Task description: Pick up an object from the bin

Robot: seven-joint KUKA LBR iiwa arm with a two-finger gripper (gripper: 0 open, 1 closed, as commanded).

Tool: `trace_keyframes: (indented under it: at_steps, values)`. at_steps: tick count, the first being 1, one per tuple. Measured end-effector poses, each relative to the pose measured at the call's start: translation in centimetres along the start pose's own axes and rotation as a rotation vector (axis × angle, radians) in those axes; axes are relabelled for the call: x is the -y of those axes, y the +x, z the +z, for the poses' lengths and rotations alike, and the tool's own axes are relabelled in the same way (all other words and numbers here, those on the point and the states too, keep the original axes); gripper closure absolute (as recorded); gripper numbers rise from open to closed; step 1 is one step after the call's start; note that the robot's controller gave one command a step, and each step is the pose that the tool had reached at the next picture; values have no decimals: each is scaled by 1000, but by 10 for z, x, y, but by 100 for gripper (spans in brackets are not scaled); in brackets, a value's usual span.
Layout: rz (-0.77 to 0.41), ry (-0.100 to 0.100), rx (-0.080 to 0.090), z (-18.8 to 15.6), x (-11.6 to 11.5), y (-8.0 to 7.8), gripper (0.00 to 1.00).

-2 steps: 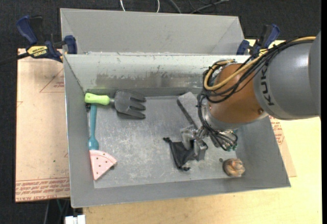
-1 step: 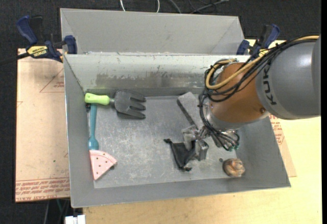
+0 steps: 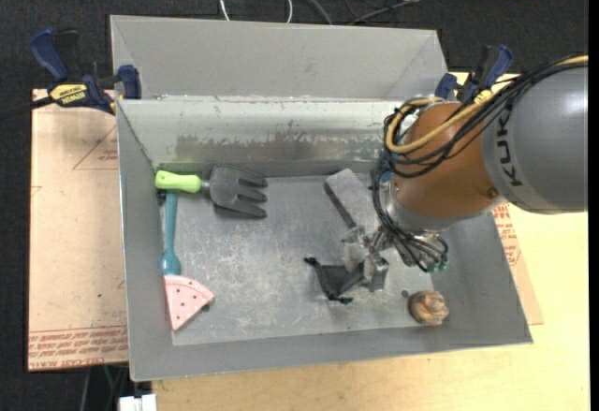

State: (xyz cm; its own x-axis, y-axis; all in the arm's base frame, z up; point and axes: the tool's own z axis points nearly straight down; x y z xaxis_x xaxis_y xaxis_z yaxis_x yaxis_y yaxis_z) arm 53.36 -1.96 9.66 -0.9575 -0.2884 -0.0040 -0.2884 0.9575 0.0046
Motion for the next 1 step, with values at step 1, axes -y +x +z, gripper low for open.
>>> trace_keyframes:
  at_steps: [1]
  values:
    - [1, 1, 4, -40, 0, -2, 100]
